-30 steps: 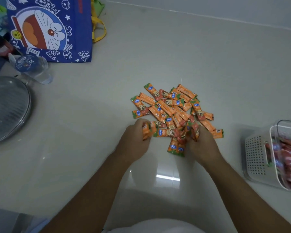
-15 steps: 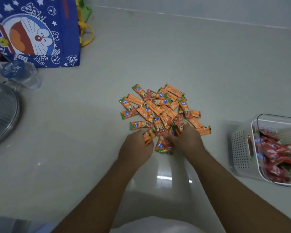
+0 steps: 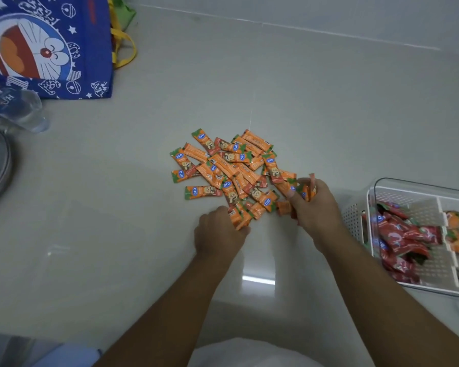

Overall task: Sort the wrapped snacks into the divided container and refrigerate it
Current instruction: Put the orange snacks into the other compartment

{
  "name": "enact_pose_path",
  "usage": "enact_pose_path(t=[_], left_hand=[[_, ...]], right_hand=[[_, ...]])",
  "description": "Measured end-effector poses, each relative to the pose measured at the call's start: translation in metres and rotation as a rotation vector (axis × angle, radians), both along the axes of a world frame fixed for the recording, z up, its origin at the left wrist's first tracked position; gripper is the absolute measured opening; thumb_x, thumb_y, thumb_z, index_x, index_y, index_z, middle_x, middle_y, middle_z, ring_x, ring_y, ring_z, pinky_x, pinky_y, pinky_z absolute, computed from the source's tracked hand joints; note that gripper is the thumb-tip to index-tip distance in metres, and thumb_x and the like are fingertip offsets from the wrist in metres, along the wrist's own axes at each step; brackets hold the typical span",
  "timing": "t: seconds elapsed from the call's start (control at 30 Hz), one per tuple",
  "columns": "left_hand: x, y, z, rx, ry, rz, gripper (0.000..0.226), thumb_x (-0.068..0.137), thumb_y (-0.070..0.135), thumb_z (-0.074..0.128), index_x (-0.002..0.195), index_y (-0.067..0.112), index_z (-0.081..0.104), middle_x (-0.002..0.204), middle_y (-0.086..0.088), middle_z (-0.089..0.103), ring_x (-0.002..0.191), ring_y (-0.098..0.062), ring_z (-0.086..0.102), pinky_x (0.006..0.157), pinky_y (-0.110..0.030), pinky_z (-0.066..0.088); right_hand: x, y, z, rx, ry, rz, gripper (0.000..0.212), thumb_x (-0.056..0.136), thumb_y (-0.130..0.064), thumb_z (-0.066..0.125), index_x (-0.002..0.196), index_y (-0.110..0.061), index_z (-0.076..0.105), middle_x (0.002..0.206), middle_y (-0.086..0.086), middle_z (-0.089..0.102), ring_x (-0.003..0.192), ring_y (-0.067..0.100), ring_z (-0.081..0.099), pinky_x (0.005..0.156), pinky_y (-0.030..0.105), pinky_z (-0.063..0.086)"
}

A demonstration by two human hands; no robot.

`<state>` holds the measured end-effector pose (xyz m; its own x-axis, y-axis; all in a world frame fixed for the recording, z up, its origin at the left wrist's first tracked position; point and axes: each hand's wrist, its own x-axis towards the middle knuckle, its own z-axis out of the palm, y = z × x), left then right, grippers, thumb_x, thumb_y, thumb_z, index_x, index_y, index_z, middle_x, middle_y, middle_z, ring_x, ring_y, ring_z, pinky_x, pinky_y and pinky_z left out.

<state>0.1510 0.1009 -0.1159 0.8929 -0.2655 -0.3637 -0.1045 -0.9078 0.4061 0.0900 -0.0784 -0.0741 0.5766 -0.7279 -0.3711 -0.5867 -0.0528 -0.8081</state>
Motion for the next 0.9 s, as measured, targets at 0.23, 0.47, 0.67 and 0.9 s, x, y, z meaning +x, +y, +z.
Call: enact_pose_path(t=[0.23, 0.47, 0.67, 0.9], left_hand=[[-0.006, 0.027, 0.001, -0.040, 0.054, -0.097, 0.031, 0.079, 0.044, 0.070, 0.090, 0.015, 0.070, 0.087, -0.004, 0.068, 0.088, -0.025, 0.065, 0.075, -0.041, 0.058], [-0.006, 0.038, 0.004, -0.336, 0.175, 0.147, 0.007, 0.083, 0.025, 0.067, 0.085, 0.026, 0.061, 0.077, 0.007, 0.065, 0.073, -0.015, 0.062, 0.063, -0.030, 0.051], [0.007, 0.029, 0.009, -0.431, 0.357, 0.295, 0.016, 0.078, 0.016, 0.064, 0.064, 0.019, 0.056, 0.063, -0.003, 0.056, 0.053, -0.017, 0.053, 0.044, -0.027, 0.050], [0.016, 0.025, 0.011, -0.444, 0.247, 0.380, 0.030, 0.069, 0.046, 0.086, 0.067, 0.022, 0.069, 0.062, 0.005, 0.068, 0.061, -0.017, 0.068, 0.059, -0.037, 0.061]], right_hand=[[0.012, -0.015, -0.024, -0.336, 0.457, 0.392, 0.032, 0.084, -0.033, 0.073, 0.103, -0.009, 0.062, 0.104, 0.014, 0.066, 0.088, 0.029, 0.061, 0.069, 0.029, 0.044], [-0.010, -0.018, -0.036, -0.421, 0.453, 0.469, 0.035, 0.085, -0.043, 0.070, 0.094, -0.010, 0.067, 0.095, 0.012, 0.061, 0.081, 0.030, 0.059, 0.070, 0.031, 0.045], [0.001, -0.010, -0.025, -0.245, 0.261, 0.330, 0.031, 0.090, -0.047, 0.064, 0.109, -0.023, 0.058, 0.097, -0.001, 0.065, 0.089, 0.022, 0.059, 0.071, 0.029, 0.041], [0.044, 0.017, -0.027, -0.328, 0.254, 0.515, 0.024, 0.085, -0.028, 0.074, 0.104, -0.014, 0.070, 0.096, 0.001, 0.067, 0.087, 0.019, 0.062, 0.067, 0.027, 0.043]])
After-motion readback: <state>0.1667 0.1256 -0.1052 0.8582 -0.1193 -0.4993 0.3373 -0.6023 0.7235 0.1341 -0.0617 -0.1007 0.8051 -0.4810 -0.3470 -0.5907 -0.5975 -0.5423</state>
